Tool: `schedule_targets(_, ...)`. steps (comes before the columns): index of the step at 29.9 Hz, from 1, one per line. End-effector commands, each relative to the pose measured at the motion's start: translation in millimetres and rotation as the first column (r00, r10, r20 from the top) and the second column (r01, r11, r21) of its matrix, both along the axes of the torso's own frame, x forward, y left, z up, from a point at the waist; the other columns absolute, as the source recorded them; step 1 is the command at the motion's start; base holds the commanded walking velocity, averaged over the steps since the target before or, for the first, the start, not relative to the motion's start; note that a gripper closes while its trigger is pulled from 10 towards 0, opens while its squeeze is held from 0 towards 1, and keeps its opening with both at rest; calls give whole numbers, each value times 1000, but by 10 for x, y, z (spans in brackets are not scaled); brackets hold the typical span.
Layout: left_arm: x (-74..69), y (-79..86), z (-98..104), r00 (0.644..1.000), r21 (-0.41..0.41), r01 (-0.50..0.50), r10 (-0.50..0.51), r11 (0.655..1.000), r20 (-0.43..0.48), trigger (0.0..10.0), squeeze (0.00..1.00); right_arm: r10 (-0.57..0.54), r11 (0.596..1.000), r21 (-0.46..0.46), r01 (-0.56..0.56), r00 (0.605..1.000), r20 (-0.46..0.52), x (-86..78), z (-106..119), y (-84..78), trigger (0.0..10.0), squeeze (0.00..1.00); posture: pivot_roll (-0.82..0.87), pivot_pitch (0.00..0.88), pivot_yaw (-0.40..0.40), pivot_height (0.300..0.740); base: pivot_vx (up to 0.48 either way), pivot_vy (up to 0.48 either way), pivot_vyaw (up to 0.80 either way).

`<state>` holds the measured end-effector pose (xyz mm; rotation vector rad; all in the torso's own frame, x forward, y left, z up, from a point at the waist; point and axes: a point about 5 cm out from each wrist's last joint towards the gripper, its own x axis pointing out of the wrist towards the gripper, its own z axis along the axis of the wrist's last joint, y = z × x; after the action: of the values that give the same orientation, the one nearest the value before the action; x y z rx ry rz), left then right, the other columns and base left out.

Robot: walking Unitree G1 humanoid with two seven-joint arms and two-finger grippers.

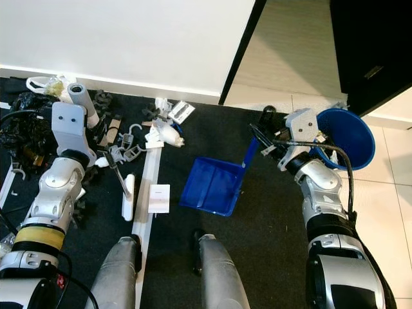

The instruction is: Sweep floor

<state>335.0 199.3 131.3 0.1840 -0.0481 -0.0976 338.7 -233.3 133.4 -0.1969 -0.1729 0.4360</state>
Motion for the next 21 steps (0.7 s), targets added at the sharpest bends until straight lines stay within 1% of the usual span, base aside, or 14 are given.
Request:
schedule_targets(1, -60, -20, -154, 999, 2, -1, 1, 1000, -46, 10000, 0, -37, 999, -4, 37, 999, 1, -29, -63, -21, 10000, 0, 134, 279, -56, 740, 0, 0, 0)
schedule_targets(2, -58, -21, -154, 999, 1, -4, 4, 1000, -43, 10000, 0, -49, 999, -3, 49, 999, -13, -33, -103, -13, 10000, 0, 135, 280, -55, 740, 0, 0, 0)
schedule_targets(3, -60, -33, -154, 999, 1, -2, 2, 1000, -42, 10000, 0, -67, 998, 17, 68, 997, -38, -38, -153, -15, 10000, 0, 141, 284, -53, 740, 0, 0, 0)
schedule_targets(5, -60, -33, -154, 999, 1, -2, 2, 1000, -42, 10000, 0, -67, 998, 17, 68, 997, -38, -38, -153, -15, 10000, 0, 141, 284, -53, 740, 0, 0, 0)
schedule_targets(7, -68, -65, -152, 999, 11, 14, -14, 1000, -47, 10000, 0, -93, 993, 67, 100, 992, -89, -51, -237, -31, 10000, 0, 150, 283, -55, 740, 0, 0, 0)
schedule_targets(8, -68, -65, -152, 999, 11, 14, -14, 1000, -47, 10000, 0, -93, 993, 67, 100, 992, -89, -51, -237, -31, 10000, 0, 150, 283, -55, 740, 0, 0, 0)
schedule_targets(9, -73, -71, -147, 999, 20, 23, -22, 1000, -50, 10000, 0, -95, 990, 96, 106, 989, -110, -57, -261, -43, 10000, 0, 154, 281, -54, 740, 0, 0, 0)
schedule_targets(10, -73, -71, -147, 999, 20, 23, -22, 1000, -50, 10000, 0, -95, 990, 96, 106, 989, -110, -57, -261, -43, 10000, 0, 154, 281, -54, 740, 0, 0, 0)
schedule_targets(11, -71, -60, -138, 998, 40, 33, -30, 999, -58, 10000, 0, -93, 986, 128, 110, 987, -128, -55, -262, -78, 10000, 0, 155, 275, -52, 740, 0, 0, 0)
schedule_targets(13, -67, -51, -132, 998, 45, 35, -32, 998, -59, 10000, 0, -95, 985, 130, 111, 987, -126, -46, -243, -100, 10000, 0, 155, 271, -50, 740, 0, 0, 0)
schedule_targets(17, -41, -31, -98, 998, 54, 37, -34, 998, -53, 10000, 0, -109, 980, 157, 126, 988, -111, 6, -95, -240, 10000, 0, 153, 258, -49, 740, 0, 0, 0)
schedule_targets(21, -29, -32, -90, 998, 56, 40, -37, 998, -53, 10000, 0, -109, 980, 154, 128, 986, -128, 15, -64, -299, 10000, 0, 148, 249, -49, 740, 0, 0, 0)
